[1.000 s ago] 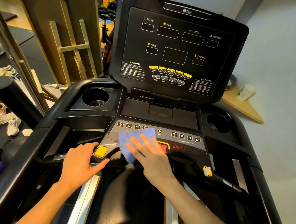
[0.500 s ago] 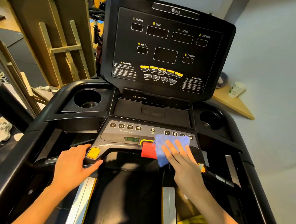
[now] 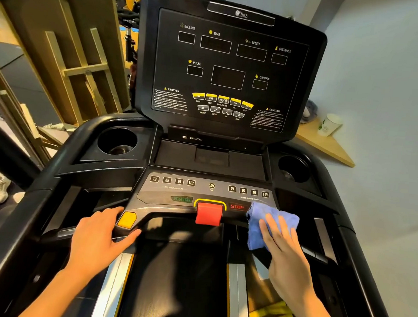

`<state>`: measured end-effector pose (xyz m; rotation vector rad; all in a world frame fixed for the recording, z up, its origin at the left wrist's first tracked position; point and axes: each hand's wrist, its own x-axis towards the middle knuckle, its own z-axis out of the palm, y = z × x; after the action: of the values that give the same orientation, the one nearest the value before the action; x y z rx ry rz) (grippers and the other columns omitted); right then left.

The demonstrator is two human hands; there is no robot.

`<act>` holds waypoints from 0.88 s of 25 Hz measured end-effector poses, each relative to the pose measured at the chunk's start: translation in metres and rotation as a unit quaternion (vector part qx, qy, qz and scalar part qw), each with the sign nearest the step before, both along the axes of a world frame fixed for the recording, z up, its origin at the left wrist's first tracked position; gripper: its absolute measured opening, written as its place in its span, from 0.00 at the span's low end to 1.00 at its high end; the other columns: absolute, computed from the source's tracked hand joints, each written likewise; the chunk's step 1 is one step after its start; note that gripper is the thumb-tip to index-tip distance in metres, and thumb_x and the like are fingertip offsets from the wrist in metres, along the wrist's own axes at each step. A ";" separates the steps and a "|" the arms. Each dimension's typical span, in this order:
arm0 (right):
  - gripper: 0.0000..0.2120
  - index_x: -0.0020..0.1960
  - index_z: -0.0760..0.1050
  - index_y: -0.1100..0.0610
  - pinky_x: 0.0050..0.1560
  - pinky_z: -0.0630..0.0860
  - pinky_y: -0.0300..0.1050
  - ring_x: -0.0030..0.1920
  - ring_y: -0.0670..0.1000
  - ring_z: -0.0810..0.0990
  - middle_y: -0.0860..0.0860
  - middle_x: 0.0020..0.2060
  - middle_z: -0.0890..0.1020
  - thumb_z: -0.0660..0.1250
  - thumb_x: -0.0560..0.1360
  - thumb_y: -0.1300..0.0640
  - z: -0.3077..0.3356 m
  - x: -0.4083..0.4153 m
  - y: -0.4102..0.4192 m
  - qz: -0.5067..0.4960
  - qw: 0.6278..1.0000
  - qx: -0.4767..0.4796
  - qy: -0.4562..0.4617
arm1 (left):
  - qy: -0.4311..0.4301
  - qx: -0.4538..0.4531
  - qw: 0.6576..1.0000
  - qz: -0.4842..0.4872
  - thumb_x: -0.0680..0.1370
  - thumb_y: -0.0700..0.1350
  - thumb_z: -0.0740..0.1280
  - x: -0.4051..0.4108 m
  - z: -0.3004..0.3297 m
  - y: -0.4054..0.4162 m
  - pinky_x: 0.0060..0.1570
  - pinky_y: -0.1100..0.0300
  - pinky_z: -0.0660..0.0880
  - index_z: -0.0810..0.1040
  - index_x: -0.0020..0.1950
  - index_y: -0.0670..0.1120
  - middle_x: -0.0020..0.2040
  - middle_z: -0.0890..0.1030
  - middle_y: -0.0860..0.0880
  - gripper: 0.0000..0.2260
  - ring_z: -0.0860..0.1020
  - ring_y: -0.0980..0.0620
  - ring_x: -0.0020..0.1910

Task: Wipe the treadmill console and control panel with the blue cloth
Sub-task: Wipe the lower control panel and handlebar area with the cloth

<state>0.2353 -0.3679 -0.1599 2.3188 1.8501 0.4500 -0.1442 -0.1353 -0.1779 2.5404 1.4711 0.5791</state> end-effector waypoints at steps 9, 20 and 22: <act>0.31 0.77 0.67 0.60 0.73 0.66 0.61 0.78 0.61 0.63 0.56 0.77 0.68 0.45 0.85 0.42 0.014 -0.019 0.013 -0.095 0.988 0.029 0.120 | -0.003 -0.005 1.000 0.002 0.70 0.71 0.62 0.000 0.001 0.000 0.40 0.54 0.77 0.79 0.59 0.48 0.44 0.83 0.52 0.31 0.80 0.53 0.40; 0.33 0.82 0.57 0.54 0.72 0.63 0.66 0.78 0.67 0.60 0.56 0.80 0.61 0.38 0.83 0.40 0.026 0.005 0.064 -0.135 0.973 -0.005 0.186 | -0.005 0.000 1.000 0.000 0.70 0.71 0.61 0.002 0.003 -0.001 0.39 0.55 0.76 0.79 0.58 0.47 0.42 0.82 0.52 0.31 0.78 0.54 0.38; 0.31 0.83 0.49 0.54 0.74 0.61 0.68 0.80 0.67 0.54 0.57 0.82 0.54 0.44 0.84 0.42 0.032 0.011 0.084 -0.151 0.972 -0.015 0.182 | -0.006 0.003 1.000 -0.003 0.70 0.70 0.61 0.002 0.005 -0.002 0.39 0.54 0.76 0.79 0.58 0.48 0.43 0.83 0.51 0.30 0.79 0.52 0.39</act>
<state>0.2468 -0.2837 -0.1279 2.7428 1.5682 -0.0465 -0.1418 -0.1373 -0.1732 2.5401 1.4601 0.5997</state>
